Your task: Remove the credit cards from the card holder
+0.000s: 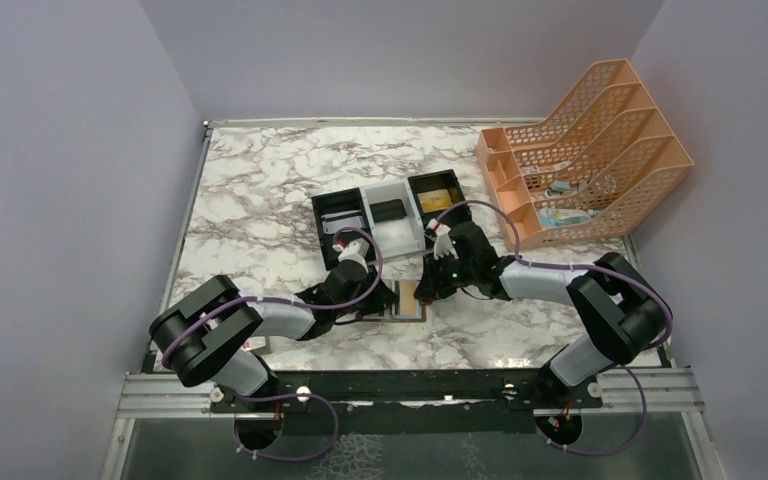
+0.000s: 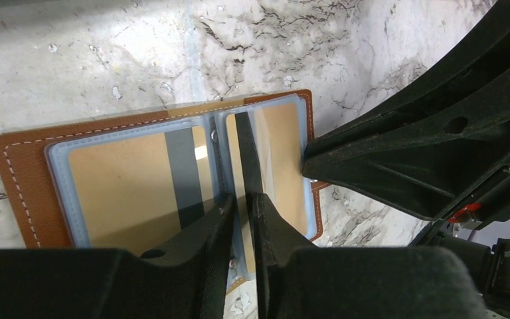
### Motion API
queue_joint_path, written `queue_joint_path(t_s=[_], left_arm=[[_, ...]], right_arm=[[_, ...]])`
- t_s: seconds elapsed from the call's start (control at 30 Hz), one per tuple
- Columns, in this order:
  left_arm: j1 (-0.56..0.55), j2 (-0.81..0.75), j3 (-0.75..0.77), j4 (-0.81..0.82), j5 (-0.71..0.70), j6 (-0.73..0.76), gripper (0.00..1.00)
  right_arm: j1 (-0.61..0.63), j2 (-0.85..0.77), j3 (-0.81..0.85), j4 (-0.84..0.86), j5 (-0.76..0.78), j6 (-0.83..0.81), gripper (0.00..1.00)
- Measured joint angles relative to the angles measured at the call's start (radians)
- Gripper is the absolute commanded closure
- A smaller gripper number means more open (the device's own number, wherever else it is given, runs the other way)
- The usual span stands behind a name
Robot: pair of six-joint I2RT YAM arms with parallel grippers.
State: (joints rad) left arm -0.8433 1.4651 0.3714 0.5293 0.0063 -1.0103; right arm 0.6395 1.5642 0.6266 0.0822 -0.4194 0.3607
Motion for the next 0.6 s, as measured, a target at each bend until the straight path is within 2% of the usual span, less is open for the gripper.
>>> queue_joint_path(t_s=[0.27,0.6], left_arm=[[0.005,0.0,-0.019,0.023,0.001,-0.022,0.98],[0.005,-0.072,-0.058,0.047,0.001,-0.033,1.0]], right_arm=[[0.0,0.001,0.0,0.0,0.0,0.0,0.87],[0.0,-0.001,0.0,0.001,0.006,0.003,0.86]])
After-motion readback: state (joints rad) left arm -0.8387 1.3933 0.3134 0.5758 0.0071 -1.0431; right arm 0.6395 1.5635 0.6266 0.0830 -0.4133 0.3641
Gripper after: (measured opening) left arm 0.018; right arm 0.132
